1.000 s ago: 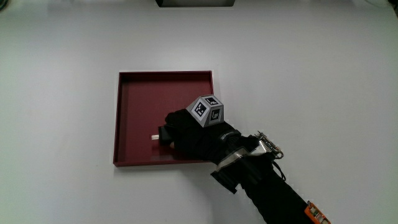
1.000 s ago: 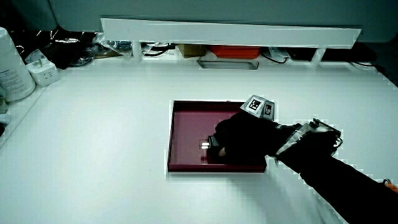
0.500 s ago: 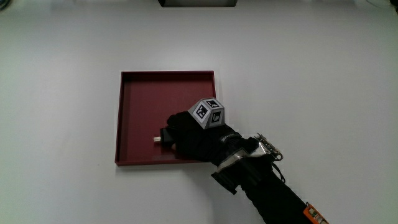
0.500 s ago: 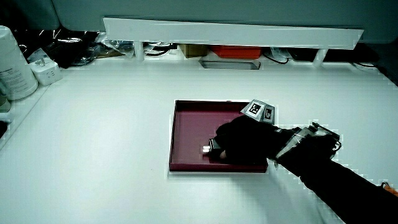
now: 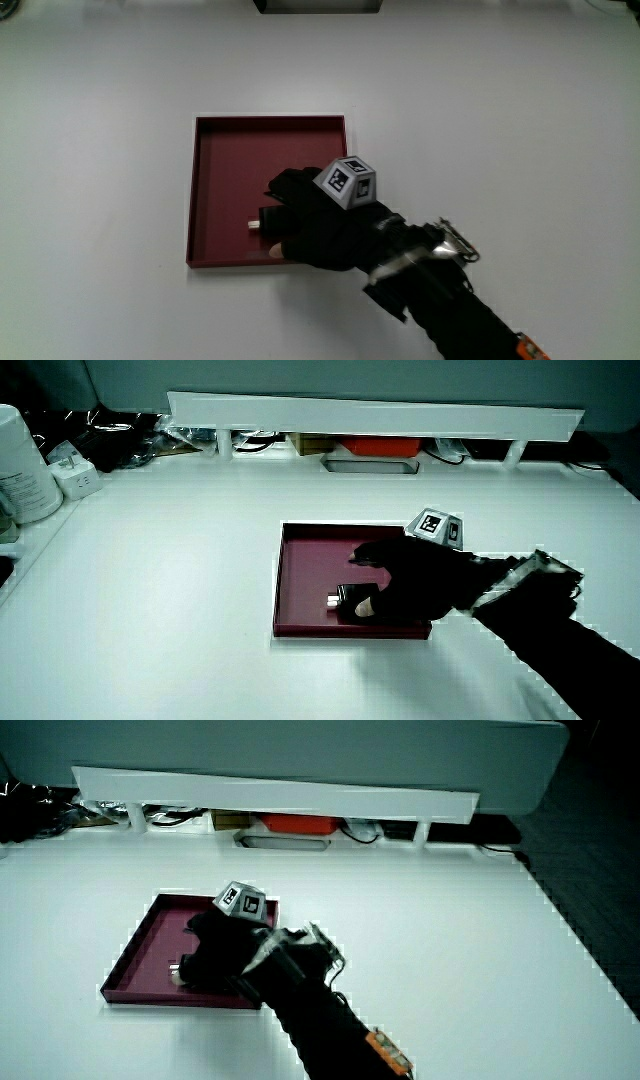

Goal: Place charger into plate

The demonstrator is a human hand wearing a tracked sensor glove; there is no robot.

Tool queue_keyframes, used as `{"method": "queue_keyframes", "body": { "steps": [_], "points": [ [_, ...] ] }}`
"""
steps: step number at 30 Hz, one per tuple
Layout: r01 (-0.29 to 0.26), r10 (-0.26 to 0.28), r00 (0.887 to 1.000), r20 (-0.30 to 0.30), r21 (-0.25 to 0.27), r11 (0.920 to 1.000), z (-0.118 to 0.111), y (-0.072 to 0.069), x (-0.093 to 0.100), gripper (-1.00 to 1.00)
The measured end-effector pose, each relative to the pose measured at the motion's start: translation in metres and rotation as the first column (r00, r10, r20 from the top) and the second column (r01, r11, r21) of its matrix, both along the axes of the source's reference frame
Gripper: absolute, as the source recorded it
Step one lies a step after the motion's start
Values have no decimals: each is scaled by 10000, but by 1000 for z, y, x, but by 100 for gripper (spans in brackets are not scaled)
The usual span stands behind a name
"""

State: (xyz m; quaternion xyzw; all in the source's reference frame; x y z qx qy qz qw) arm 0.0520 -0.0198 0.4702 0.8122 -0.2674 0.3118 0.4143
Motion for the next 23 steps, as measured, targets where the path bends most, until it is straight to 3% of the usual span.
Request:
{"method": "queue_keyframes", "body": {
  "steps": [1, 4, 5, 6, 8, 9, 11, 12, 13, 14, 15, 16, 17, 18, 19, 20, 21, 23],
  "points": [
    [-169, 169, 9998, 65, 22, 9999, -8, 0, 4, -100],
    [188, -173, 9986, 499, -307, 9994, -21, -1, 17, -100],
    [146, -66, 9950, 999, -790, 9968, -29, -1, 21, -100],
    [-109, 127, 9976, 685, -271, 9996, -38, -1, 26, -100],
    [133, -32, 9915, 1303, -762, 9970, -46, -2, 33, -100],
    [61, 43, 9913, 1314, -788, 9969, -52, -3, 37, -100],
    [77, 26, 9855, 1699, -600, 9982, -61, -4, 45, -100],
    [114, -56, 9880, 1541, -366, 9993, -66, -5, 50, -100],
    [-283, 502, 9853, 1632, -1340, 9906, -68, -3, 54, -100],
    [-488, 827, 9751, 2059, -1647, 9851, -72, -2, 58, -100],
    [-589, 857, 9819, 1691, -1571, 9858, -76, -3, 63, -100],
    [-702, 1078, 9772, 1832, -2004, 9772, -80, -2, 68, -100],
    [-737, 1417, 9552, 2597, -2551, 9641, -84, -2, 72, -100],
    [-866, 1319, 9707, 2011, -2192, 9718, -90, -4, 77, -100],
    [-865, 1304, 9669, 2192, -1992, 9761, -93, -5, 81, -100],
    [-909, 1191, 9779, 1720, -1630, 9824, -96, -6, 85, -100],
    [-858, 1067, 9786, 1759, -1222, 9888, -98, -7, 87, -100],
    [-963, 1113, 9834, 1433, -1074, 9895, -100, -7, 91, -100]
  ]
}}
